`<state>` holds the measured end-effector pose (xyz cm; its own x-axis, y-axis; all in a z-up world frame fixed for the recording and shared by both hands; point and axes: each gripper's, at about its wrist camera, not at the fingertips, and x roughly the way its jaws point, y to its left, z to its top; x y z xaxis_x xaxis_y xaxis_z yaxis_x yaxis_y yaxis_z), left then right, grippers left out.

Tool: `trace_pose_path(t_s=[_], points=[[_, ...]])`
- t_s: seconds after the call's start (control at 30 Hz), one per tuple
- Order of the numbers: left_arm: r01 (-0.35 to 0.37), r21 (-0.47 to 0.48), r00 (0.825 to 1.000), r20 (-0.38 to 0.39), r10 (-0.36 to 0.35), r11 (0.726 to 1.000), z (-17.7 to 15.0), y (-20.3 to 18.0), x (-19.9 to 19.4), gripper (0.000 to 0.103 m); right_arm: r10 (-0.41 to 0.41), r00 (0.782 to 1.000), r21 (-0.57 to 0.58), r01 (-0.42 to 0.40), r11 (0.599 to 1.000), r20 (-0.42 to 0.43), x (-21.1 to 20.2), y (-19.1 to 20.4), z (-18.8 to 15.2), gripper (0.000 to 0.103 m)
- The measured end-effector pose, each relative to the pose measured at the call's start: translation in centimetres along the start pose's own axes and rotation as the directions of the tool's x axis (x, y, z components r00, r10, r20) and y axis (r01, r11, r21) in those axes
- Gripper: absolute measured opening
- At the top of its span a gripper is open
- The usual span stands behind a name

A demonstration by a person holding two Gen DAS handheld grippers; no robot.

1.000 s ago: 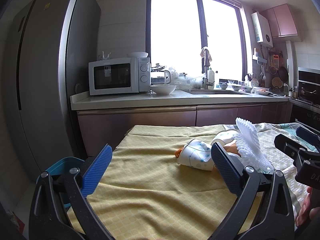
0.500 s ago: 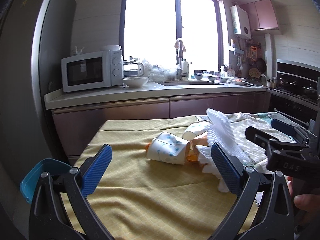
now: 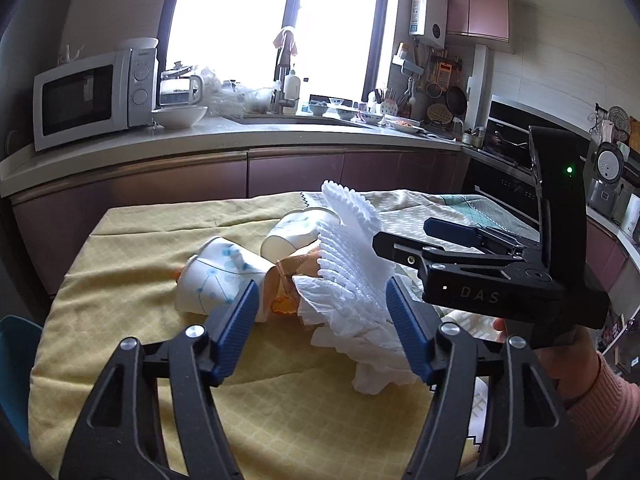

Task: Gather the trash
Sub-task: 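Close the left tool on one white foam net while the right tool grasps another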

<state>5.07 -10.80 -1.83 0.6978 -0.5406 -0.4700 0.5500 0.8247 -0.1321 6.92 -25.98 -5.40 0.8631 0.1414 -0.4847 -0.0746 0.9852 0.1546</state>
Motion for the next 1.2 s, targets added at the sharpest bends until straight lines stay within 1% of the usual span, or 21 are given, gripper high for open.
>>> trace_pose_path(t_s=[0.07, 0.1, 0.13, 0.17, 0.2, 0.23, 0.3, 0.33, 0.4, 0.53, 0.63, 0.9, 1.03, 1.1, 1.2], points=[[0.031, -0.019, 0.999, -0.024, -0.031, 0.999, 0.0, 0.4, 1.1, 0.053, 0.008, 1.0, -0.011, -0.008, 1.0, -0.011, 0.5, 0.2, 0.1, 0.075], [0.047, -0.028, 0.998, -0.037, -0.048, 0.999, -0.1, 0.6, 1.6, 0.047, 0.009, 1.0, -0.017, -0.01, 1.0, -0.014, 0.8, 0.3, 0.2, 0.074], [0.061, -0.035, 0.997, -0.047, -0.063, 0.998, -0.1, 0.6, 1.9, 0.043, 0.012, 1.0, -0.025, -0.012, 1.0, -0.018, 1.0, 0.4, 0.4, 0.073], [0.075, -0.044, 0.995, -0.058, -0.077, 0.996, -0.2, 0.8, 2.0, 0.037, 0.012, 1.0, -0.032, -0.013, 0.999, -0.021, 1.3, 0.5, 0.5, 0.072], [0.082, -0.049, 0.994, -0.067, -0.085, 0.995, -0.3, 1.0, 2.3, 0.029, 0.015, 1.0, -0.037, -0.016, 0.999, -0.028, 1.5, 0.6, 0.7, 0.067], [0.087, -0.055, 0.993, -0.075, -0.091, 0.995, -0.3, 1.0, 2.6, 0.026, 0.02, 0.999, -0.042, -0.021, 0.999, -0.036, 1.8, 0.6, 0.7, 0.06], [0.101, -0.071, 0.991, -0.081, -0.107, 0.992, -0.3, 1.1, 2.7, 0.012, 0.022, 0.999, -0.049, -0.024, 0.999, -0.047, 2.2, 0.7, 0.9, 0.052], [0.107, -0.073, 0.99, -0.081, -0.113, 0.992, -0.3, 1.1, 2.9, 0.011, 0.026, 0.998, -0.051, -0.029, 0.998, -0.05, 2.4, 0.7, 0.9, 0.043], [0.11, -0.073, 0.991, -0.074, -0.116, 0.991, -0.2, 1.2, 3.0, 0.009, 0.031, 0.998, -0.051, -0.034, 0.998, -0.054, 2.5, 0.6, 1.0, 0.029], [0.137, -0.084, 0.988, -0.06, -0.143, 0.987, 0.0, 1.7, 2.7, 0.009, 0.024, 0.999, -0.038, -0.025, 0.999, -0.036, 1.9, 0.1, 1.3, 0.017], [0.156, -0.085, 0.986, -0.041, -0.16, 0.984, 0.4, 1.7, 1.8, 0.008, 0.018, 1.0, -0.026, -0.018, 0.999, -0.006, 0.7, -0.4, 1.8, 0.011], [0.17, -0.075, 0.985, 0.033, -0.168, 0.983, 1.6, 2.6, -2.2, 0.008, 0.027, 0.997, -0.026, -0.025, 0.999, 0.072, -3.0, -0.4, 3.4, 0.011], [0.161, -0.08, 0.985, 0.073, -0.156, 0.984, 1.8, 3.8, -5.2, 0.008, 0.07, 0.993, -0.027, -0.068, 0.997, 0.095, -4.6, 0.5, 4.1, 0.011], [0.139, -0.087, 0.987, 0.097, -0.131, 0.986, 1.6, 4.8, -6.8, 0.008, 0.1, 0.99, -0.038, -0.097, 0.995, 0.098, -5.0, 1.3, 4.3, 0.011], [0.084, -0.098, 0.99, 0.121, -0.072, 0.992, 1.3, 6.4, -9.1, 0.008, 0.16, 0.982, -0.052, -0.155, 0.987, 0.099, -5.4, 2.8, 4.5, 0.011]])
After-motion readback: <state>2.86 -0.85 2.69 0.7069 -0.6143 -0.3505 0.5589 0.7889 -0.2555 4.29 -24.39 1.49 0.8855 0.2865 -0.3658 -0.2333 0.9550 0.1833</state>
